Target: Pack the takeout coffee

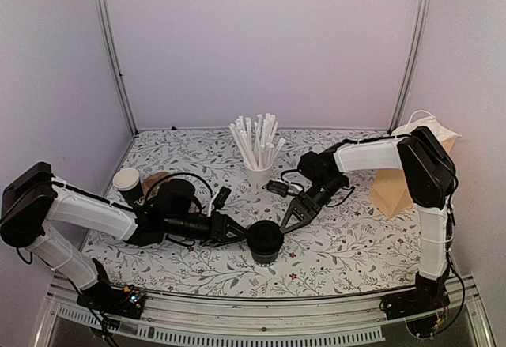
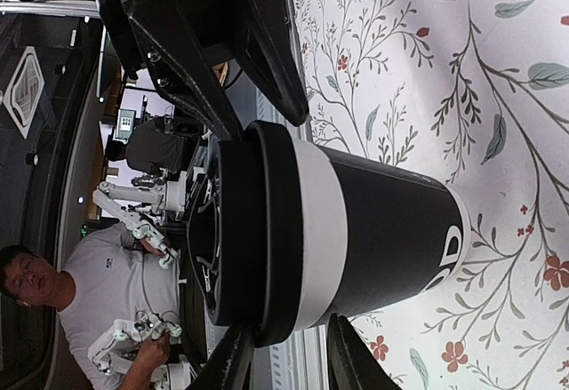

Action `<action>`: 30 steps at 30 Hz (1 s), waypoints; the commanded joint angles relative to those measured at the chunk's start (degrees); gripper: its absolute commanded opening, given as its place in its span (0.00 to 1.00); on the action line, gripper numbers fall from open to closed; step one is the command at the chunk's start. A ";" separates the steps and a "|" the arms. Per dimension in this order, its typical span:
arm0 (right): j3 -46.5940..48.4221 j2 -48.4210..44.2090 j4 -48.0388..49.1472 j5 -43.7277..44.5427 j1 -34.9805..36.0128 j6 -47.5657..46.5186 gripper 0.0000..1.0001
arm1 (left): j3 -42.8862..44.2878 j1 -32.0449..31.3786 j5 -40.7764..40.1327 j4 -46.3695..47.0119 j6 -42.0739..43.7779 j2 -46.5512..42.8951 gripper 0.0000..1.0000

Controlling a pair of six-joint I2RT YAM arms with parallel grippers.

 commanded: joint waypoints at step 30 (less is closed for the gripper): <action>-4.27 -3.68 2.64 3.87 1.64 -0.78 0.30 | 17.01 -0.49 -16.71 -23.21 17.04 6.13 0.34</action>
